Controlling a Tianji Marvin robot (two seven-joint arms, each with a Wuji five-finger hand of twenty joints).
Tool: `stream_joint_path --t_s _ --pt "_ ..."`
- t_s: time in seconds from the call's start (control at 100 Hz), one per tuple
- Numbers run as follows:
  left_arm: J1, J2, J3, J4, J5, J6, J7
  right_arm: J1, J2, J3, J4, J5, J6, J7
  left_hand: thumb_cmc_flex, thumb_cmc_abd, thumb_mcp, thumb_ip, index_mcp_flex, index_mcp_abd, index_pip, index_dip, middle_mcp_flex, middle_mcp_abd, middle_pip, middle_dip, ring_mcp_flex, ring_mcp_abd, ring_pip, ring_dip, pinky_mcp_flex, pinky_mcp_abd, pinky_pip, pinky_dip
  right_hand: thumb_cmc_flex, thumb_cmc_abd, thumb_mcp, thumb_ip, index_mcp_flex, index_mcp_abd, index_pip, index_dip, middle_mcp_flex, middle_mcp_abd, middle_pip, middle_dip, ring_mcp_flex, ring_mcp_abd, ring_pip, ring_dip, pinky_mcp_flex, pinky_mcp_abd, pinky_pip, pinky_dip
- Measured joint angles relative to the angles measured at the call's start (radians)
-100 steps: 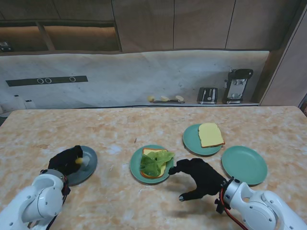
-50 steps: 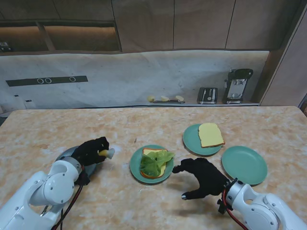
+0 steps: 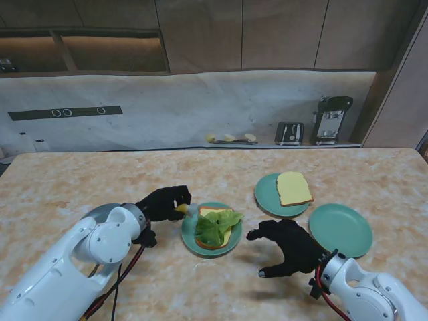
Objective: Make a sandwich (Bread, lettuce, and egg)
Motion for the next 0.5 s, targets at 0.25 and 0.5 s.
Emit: stream_joint_path --t_s 0.25,0.5 --pt "-0.068 -0.01 0.086 0.037 -0.051 -0.002 0.008 -0.01 -0.003 0.008 -0.005 -0.007 0.006 -0.023 0.0 -0.001 0.0 0.0 0.0 -0.001 0.0 0.0 0.0 0.0 -0.001 0.009 0.002 0.0 0.0 0.0 0.0 0.0 0.0 0.0 0.0 0.0 0.0 0.0 0.0 0.0 0.0 0.0 0.0 0.0 0.001 0.0 0.0 0.0 0.0 0.0 0.0 0.001 0.0 0.0" --pt "-0.118 -0.019 0.16 0.075 -0.106 -0.01 0.012 -0.018 -0.008 0.019 -0.008 -0.014 0.011 -0.048 0.0 -0.001 0.0 0.0 0.0 -0.007 0.0 0.0 0.001 0.0 -0.003 0.013 0.002 0.0 0.0 0.0 0.0 0.0 0.0 0.0 0.0 0.0 0.0 0.0 0.0 0.0 0.0 0.0 0.0 0.0 0.002 0.0 0.0 0.0 0.0 0.0 0.0 0.001 0.0 -0.001"
